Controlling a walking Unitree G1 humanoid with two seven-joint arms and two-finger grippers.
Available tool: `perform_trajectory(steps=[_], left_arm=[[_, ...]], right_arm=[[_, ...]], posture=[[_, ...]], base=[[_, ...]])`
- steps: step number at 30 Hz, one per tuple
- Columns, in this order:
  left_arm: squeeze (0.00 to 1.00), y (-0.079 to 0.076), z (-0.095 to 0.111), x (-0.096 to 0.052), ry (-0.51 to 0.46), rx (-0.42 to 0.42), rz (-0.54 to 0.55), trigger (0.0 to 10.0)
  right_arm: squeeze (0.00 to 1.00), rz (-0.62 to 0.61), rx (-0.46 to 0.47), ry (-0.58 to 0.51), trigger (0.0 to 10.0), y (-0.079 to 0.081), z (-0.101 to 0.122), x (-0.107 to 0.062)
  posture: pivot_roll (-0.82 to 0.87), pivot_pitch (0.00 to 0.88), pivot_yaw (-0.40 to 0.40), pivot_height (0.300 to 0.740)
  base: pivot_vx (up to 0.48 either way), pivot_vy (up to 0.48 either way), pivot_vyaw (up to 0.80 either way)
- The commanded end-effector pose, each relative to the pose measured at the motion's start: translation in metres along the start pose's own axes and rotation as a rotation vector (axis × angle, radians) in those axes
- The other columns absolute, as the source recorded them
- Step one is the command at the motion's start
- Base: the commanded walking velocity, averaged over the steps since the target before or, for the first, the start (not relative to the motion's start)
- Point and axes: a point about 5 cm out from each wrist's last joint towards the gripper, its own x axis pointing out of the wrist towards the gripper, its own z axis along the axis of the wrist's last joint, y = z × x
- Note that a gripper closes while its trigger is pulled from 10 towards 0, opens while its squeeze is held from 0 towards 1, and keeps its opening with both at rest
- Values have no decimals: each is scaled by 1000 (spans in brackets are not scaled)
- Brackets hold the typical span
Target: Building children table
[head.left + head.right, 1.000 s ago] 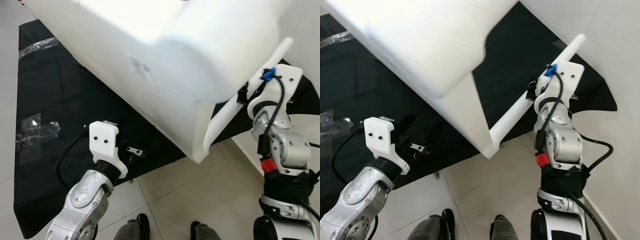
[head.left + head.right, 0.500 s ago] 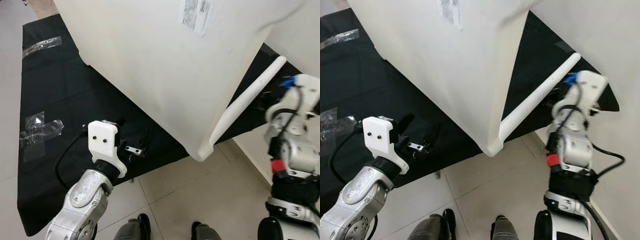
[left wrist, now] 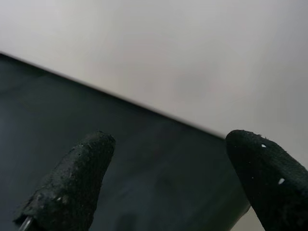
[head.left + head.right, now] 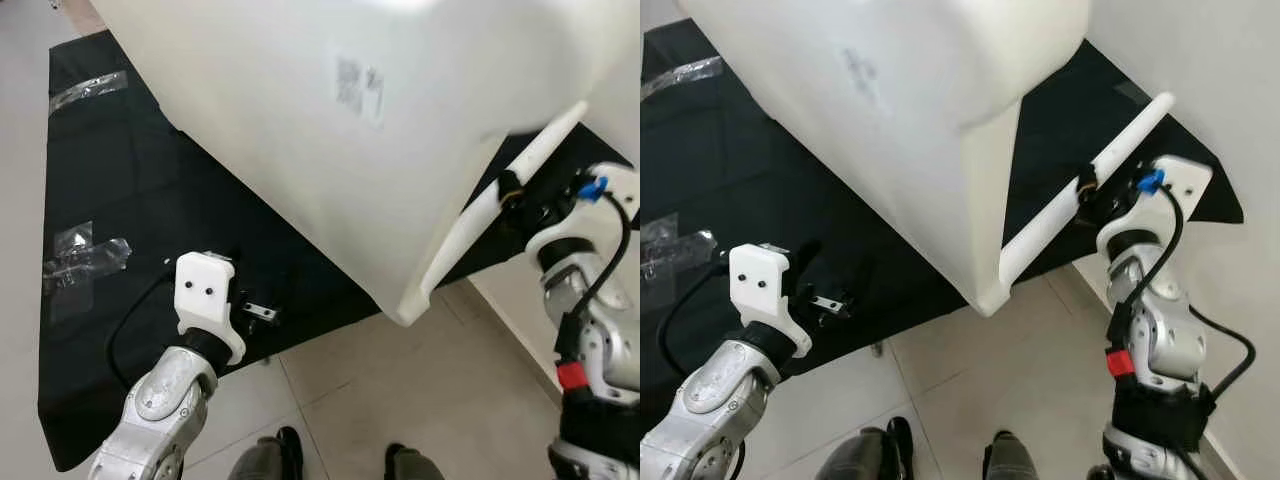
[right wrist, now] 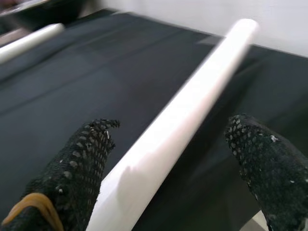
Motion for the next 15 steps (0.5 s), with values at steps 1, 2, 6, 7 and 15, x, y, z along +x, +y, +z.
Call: perform_trajectory(steps=[1, 2, 6, 7, 15], left_arm=[[0, 6, -8, -5, 32, 23, 22, 10000], [0, 9, -12, -9, 48, 35, 35, 10000], [0, 12, -20, -15, 77, 41, 56, 10000], [0, 12, -20, -15, 77, 41, 56, 10000], [0, 7, -55, -53, 232, 33, 101, 10000]], right_arm=[[0, 80, -80, -31, 10000, 10, 1, -10], [0, 108, -143, -14, 10000, 14, -7, -19], [0, 133, -192, 24, 10000, 17, -21, -32], [0, 133, -192, 24, 10000, 17, -21, -32], [0, 210, -133, 180, 10000, 42, -68, -70]], posture=[[-44, 249, 66, 740], [-44, 243, 72, 740], [-47, 235, 79, 740], [-47, 235, 79, 740], [-31, 197, 80, 740]], base=[[0, 0, 0], [0, 0, 0], [0, 0, 0], [0, 0, 0], [0, 0, 0]])
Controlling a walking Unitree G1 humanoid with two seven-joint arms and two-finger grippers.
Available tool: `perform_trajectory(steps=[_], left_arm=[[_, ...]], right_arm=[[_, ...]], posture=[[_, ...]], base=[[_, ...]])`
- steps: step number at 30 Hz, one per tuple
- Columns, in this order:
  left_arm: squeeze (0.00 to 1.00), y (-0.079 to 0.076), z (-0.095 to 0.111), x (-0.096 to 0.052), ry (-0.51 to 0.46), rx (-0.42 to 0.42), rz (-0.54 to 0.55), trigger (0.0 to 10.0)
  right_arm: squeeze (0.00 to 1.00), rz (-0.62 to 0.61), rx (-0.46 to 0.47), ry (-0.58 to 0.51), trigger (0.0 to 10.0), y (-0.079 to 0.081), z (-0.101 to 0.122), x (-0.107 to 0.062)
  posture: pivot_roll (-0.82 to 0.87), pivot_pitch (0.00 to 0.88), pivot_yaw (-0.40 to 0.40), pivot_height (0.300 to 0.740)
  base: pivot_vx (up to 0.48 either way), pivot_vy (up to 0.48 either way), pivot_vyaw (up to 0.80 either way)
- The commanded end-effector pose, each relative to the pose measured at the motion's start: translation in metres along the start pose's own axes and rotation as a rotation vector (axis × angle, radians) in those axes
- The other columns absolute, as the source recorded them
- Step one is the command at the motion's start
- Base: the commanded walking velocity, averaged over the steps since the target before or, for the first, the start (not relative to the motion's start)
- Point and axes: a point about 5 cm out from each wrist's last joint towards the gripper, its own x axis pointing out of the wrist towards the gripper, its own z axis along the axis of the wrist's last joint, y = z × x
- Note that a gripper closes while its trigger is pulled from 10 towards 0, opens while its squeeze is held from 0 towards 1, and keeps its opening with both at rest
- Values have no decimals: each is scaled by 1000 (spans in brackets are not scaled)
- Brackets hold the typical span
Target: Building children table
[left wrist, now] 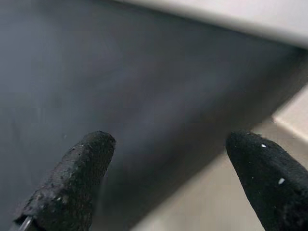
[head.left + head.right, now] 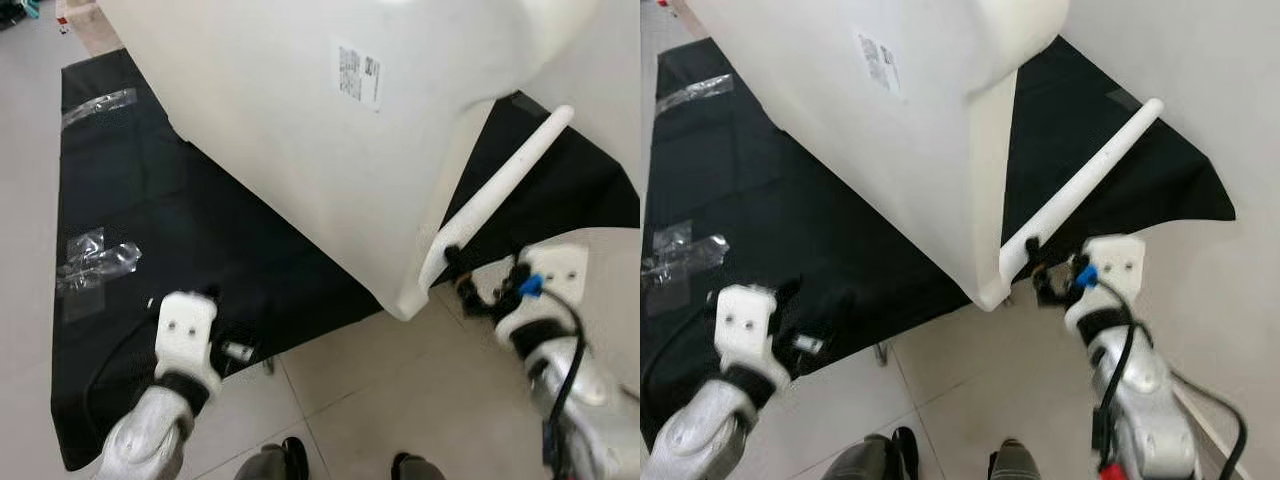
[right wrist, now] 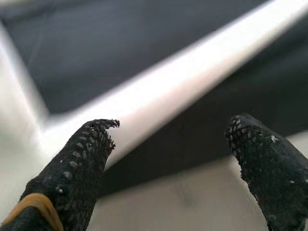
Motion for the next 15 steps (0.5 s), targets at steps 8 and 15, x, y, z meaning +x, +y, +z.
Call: perform_trajectory(steps=[8, 15], left_arm=[[0, -2, -6, 4, -20, 49, 10, 10000], [0, -3, -10, 7, -23, 18, 0, 10000]], right_arm=[[0, 61, 0, 16, 10000, 20, -14, 0], [0, 62, 11, 30, 10000, 20, -20, 4]], posture=[[-35, 166, 63, 740], [-43, 148, 57, 740]], base=[[0, 0, 0], [0, 0, 0]])
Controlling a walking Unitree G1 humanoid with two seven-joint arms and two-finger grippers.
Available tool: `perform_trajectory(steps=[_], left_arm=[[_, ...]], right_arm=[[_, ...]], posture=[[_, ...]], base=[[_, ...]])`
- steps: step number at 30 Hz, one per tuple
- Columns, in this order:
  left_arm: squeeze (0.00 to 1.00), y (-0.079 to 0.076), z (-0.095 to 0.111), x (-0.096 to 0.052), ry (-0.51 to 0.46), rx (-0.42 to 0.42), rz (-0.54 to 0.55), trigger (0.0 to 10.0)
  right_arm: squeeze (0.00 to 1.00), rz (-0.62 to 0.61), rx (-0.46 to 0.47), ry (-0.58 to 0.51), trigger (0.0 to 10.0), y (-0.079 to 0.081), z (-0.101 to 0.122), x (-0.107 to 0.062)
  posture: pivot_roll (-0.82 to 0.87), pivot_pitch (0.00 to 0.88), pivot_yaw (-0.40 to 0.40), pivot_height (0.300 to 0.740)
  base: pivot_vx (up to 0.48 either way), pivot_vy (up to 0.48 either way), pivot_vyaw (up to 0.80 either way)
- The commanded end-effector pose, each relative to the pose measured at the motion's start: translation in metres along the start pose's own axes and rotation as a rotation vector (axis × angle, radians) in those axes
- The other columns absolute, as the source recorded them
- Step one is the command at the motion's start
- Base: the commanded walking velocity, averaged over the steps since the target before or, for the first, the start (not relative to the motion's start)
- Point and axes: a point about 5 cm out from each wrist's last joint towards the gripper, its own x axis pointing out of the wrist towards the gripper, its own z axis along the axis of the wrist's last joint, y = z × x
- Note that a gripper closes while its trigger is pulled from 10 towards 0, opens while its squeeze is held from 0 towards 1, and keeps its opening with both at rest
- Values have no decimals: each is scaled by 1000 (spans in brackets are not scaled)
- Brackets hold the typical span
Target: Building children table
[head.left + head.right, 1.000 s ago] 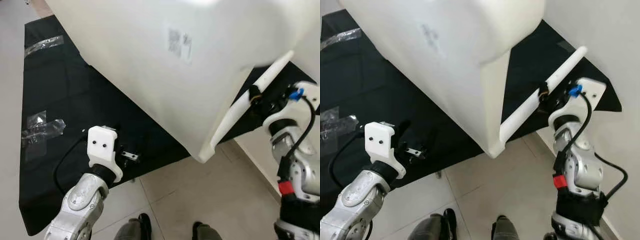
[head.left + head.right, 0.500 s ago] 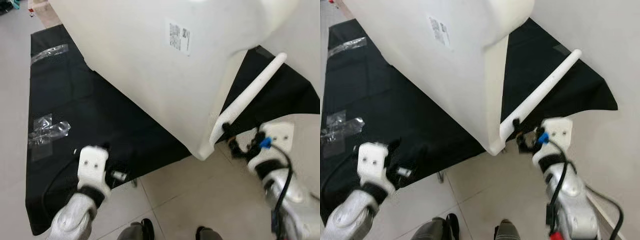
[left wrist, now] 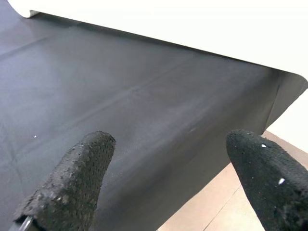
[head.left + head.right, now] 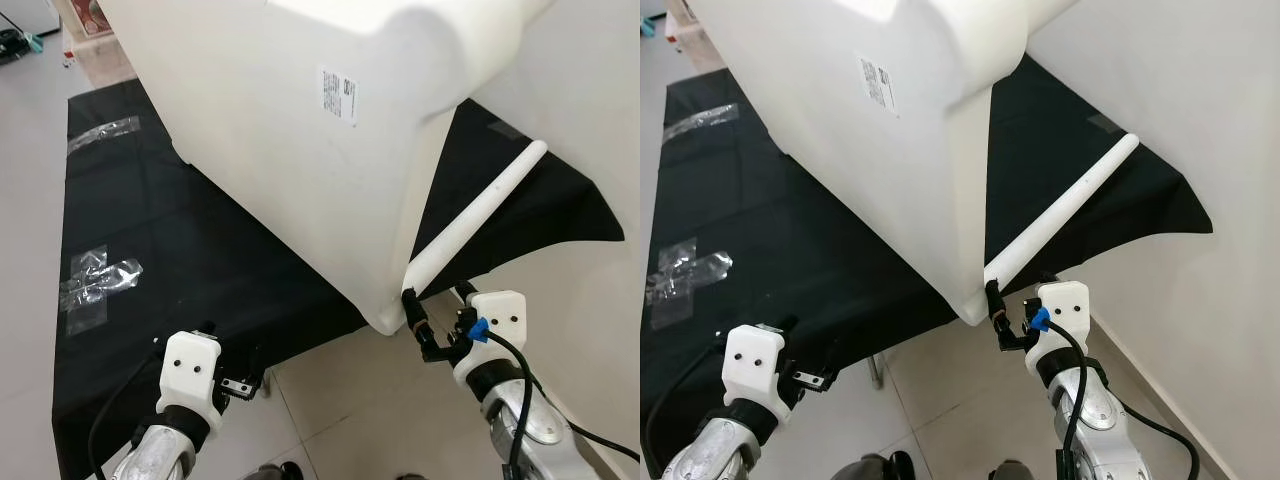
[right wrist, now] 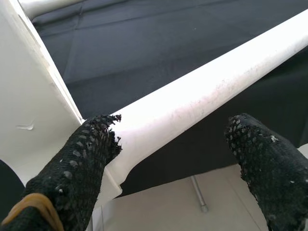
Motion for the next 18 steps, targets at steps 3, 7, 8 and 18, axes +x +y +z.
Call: perform_trajectory(steps=[3, 7, 8, 18], left_arm=[[0, 2, -7, -2, 13, -19, 1, 10000], [0, 1, -8, 1, 4, -24, -1, 10000], [0, 1, -8, 2, 3, -24, -2, 10000], [0, 2, -10, 4, 4, -37, -8, 10000]], right_arm=[[0, 12, 8, 13, 10000, 3, -6, 1], [0, 19, 5, 10, 10000, 4, -7, 4], [0, 20, 5, 9, 10000, 4, -7, 5], [0, 23, 0, -4, 10000, 3, -5, 13]], posture=[[-45, 146, 54, 740], [-48, 142, 52, 740], [-48, 142, 51, 740], [-50, 138, 48, 740]], base=[[0, 0, 0], [0, 0, 0], [0, 0, 0], [0, 0, 0]])
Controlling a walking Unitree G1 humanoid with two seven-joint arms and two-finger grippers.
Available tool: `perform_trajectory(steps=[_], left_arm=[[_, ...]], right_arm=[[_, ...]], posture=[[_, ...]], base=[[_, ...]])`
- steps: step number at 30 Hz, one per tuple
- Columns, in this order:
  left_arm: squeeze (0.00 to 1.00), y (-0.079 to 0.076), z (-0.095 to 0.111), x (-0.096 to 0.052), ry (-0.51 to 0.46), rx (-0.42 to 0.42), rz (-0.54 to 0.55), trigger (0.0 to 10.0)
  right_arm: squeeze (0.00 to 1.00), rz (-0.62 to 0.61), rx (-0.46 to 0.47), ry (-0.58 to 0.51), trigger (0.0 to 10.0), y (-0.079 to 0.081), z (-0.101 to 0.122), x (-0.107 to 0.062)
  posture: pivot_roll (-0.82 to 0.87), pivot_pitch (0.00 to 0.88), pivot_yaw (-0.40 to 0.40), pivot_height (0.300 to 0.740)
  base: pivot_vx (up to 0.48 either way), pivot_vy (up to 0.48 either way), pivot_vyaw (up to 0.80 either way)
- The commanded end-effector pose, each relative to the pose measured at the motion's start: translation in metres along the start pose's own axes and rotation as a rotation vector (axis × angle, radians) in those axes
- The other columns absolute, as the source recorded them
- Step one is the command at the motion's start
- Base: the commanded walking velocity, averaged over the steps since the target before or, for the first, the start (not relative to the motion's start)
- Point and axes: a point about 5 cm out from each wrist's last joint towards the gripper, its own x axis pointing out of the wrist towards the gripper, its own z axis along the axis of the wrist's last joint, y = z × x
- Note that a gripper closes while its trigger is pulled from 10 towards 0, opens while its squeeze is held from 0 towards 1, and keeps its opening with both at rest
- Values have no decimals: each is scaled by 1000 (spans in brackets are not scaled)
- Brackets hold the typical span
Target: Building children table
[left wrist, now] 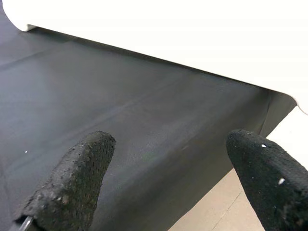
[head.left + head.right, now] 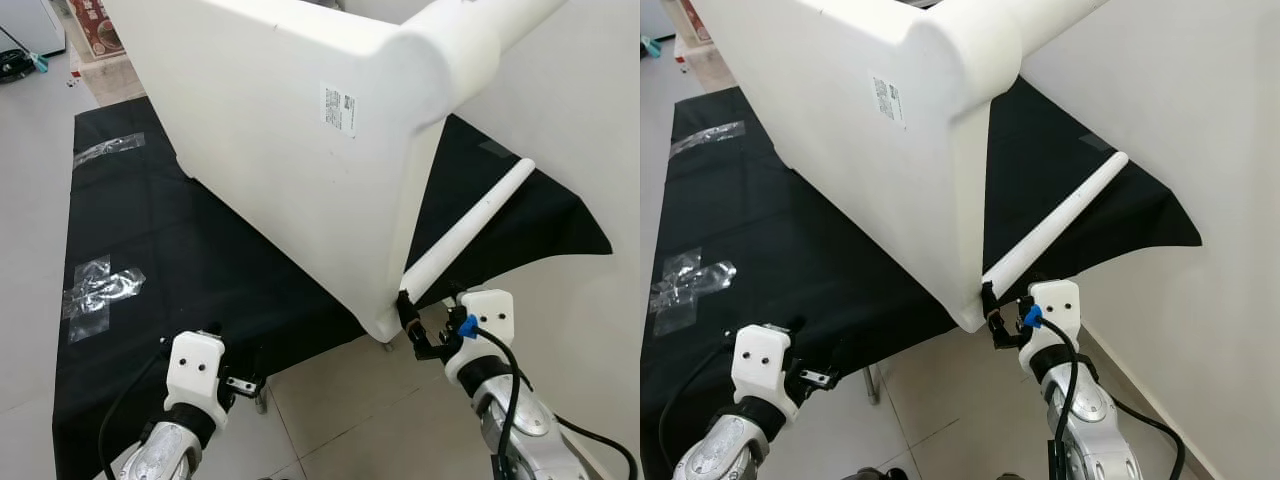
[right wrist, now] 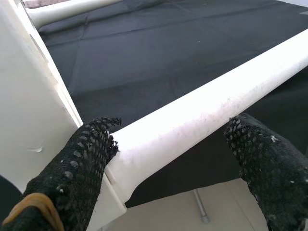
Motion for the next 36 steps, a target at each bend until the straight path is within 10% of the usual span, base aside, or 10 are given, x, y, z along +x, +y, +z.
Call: perform_trajectory(steps=[1, 36], left_arm=[[0, 3, -5, -3, 16, -5, 8, 10000], [0, 15, 2, 37, -70, -34, -20, 10000]], right_arm=[[0, 6, -1, -7, 10000, 2, -1, 1], [0, 5, -10, -62, 10000, -5, 7, 36]], posture=[[-50, 138, 48, 740], [-72, 94, 40, 740]], base=[[0, 0, 0], [0, 0, 0]])
